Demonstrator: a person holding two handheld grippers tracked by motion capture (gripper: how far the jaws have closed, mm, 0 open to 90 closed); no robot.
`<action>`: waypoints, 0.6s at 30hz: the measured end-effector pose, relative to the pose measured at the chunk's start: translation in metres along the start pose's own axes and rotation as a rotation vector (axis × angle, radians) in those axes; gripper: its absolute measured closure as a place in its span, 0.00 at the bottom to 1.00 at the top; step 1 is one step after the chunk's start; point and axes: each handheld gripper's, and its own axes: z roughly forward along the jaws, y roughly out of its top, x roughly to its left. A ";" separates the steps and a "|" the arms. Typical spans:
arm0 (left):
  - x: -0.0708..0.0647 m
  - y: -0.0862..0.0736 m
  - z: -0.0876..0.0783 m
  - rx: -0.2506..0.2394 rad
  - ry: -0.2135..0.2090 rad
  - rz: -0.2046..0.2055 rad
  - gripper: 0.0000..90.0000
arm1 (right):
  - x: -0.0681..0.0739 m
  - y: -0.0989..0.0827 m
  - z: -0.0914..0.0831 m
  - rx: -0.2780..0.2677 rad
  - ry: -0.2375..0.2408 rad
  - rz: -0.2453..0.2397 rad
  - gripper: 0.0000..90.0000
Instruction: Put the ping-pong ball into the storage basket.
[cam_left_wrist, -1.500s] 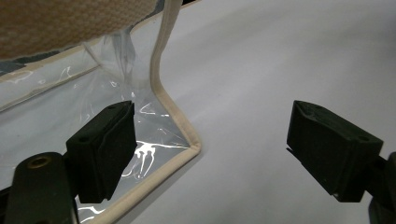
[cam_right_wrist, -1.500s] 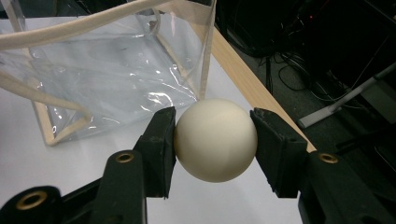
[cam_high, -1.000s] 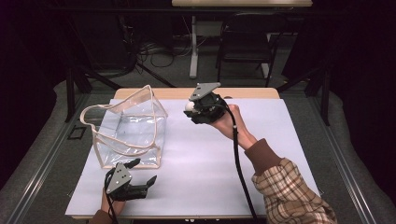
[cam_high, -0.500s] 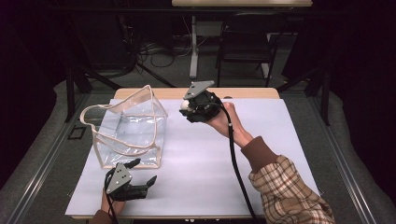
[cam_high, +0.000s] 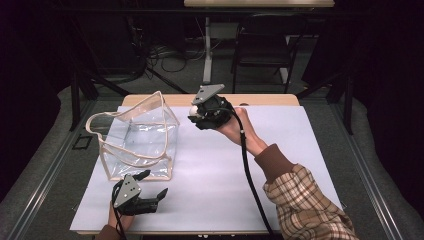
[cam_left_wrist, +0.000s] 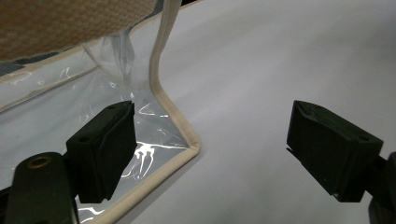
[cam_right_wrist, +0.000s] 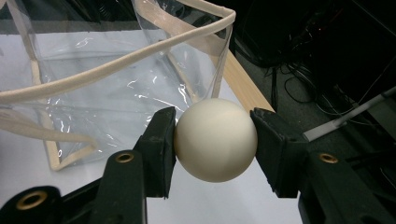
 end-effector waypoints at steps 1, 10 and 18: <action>0.000 0.000 0.000 0.000 -0.001 0.000 0.18 | 0.000 0.001 0.000 -0.003 0.001 -0.002 0.57; 0.000 0.000 0.000 0.000 -0.001 0.000 0.18 | 0.003 0.003 0.003 0.008 0.007 -0.009 0.57; 0.000 0.000 0.000 0.000 0.002 -0.001 0.18 | 0.005 0.008 0.005 0.002 0.014 -0.014 0.57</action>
